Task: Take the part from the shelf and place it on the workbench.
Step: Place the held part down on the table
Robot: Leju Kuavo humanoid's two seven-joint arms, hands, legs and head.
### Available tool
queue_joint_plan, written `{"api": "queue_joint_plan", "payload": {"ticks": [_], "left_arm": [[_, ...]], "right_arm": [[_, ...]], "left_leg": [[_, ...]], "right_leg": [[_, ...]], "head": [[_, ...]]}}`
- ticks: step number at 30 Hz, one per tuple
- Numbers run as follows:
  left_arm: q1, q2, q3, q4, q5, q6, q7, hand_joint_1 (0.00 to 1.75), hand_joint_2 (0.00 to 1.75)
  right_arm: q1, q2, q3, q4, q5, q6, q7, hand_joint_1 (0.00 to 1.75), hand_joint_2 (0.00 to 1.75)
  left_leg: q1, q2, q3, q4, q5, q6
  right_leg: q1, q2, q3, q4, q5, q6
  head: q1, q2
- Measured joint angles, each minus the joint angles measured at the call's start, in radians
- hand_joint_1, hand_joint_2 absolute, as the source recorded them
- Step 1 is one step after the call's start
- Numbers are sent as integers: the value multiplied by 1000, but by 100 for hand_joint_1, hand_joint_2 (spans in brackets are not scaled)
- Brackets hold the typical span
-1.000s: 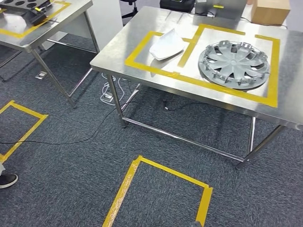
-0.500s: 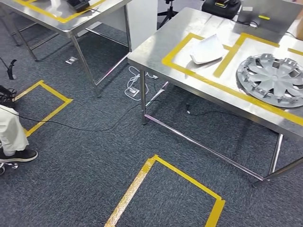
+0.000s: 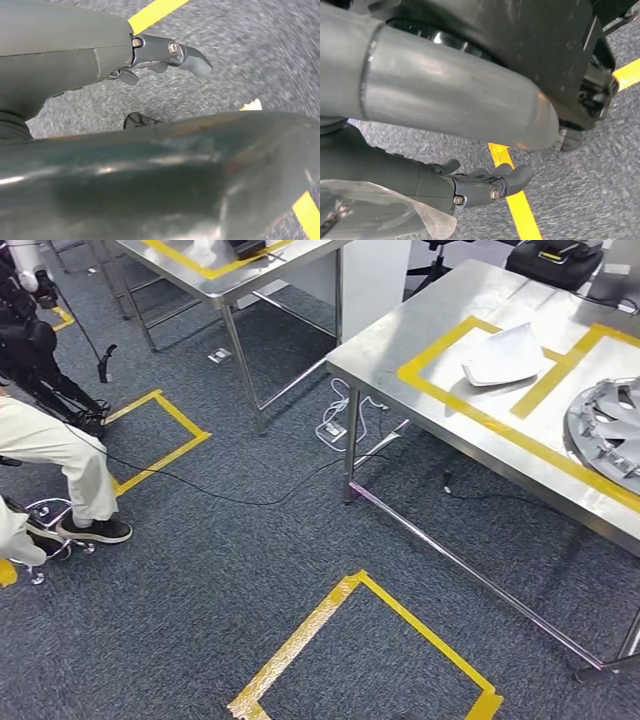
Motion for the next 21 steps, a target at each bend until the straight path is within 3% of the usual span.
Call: {"api": "queue_joint_plan", "payload": {"ticks": [2,4,5,7,8,10,12,13,14,15,16,17,18,19,21], "left_arm": [[1,0,0,0,1,1,1,0,0],[-2,0,0,0,3,1,1,0,0],[-3,0,-1,0,3,0,1,0,0],[-1,1,-1,0,4,-1,1,0,0],[1,1,-1,0,5,-2,1,0,0],[0,1,-1,0,6,-3,1,0,0],[-3,1,-1,0,6,-3,0,0,0],[-3,0,-1,1,6,-3,0,0,0],[-3,0,-1,1,6,-3,0,0,0],[-3,0,-1,1,6,-3,0,0,0],[-2,0,-1,1,6,-3,0,0,0],[-3,0,-1,1,6,-4,0,0,0],[-3,0,-1,1,6,-5,0,0,0],[-4,0,-1,1,6,-6,0,0,0],[-4,0,-1,1,6,-7,0,0,0]], "right_arm": [[-2,0,0,0,3,1,0,0,0],[-2,0,1,0,6,2,0,0,0],[-3,0,1,0,7,2,-1,0,0],[-7,0,1,0,9,2,-2,0,0],[-8,0,1,0,10,2,-3,0,0],[-9,0,2,0,11,2,-4,0,0],[-5,0,2,0,12,3,-5,0,0],[-3,0,2,0,12,3,-5,0,0],[-1,0,2,0,13,3,-4,0,0],[0,0,2,0,13,3,-4,0,0],[1,0,2,0,13,3,-4,0,0],[0,0,2,0,13,3,-4,0,0],[0,0,2,1,13,3,-4,0,0],[-1,0,2,1,14,3,-4,0,0],[-2,0,2,3,14,2,-4,0,0]], "left_leg": [[2,28,70,-131,65,0],[-3,61,128,-245,100,11],[-7,68,137,-268,101,18],[-11,52,134,-270,100,32],[-10,43,134,-272,102,39],[-7,24,135,-277,107,52],[-8,2,133,-277,108,60],[-10,-11,132,-277,108,62],[-12,-25,132,-276,108,63],[-13,-40,133,-276,108,64],[-13,-54,135,-275,107,63],[-13,-69,136,-274,107,62],[-14,-82,135,-271,105,59],[-13,-95,132,-267,105,56],[-9,-118,123,-264,106,43]], "right_leg": [[0,-22,6,0,-4,5],[5,-42,11,2,-11,16],[7,-51,14,2,-14,22],[6,-64,19,1,-17,34],[4,-54,18,4,-23,40],[0,-5,-8,61,-63,48],[0,42,-73,195,-128,46],[0,50,-107,260,-149,44],[1,53,-129,295,-152,42],[1,55,-133,292,-134,40],[1,59,-119,249,-99,37],[0,72,-91,179,-57,34],[-2,99,-63,112,-28,33],[-4,123,-39,61,-10,31],[-4,150,-19,26,-10,29]], "head": [[0,0],[0,0],[1,0],[2,0],[3,0],[7,0],[10,0],[10,0],[10,0],[10,0],[10,0],[10,0],[10,0],[10,0],[9,0]]}}
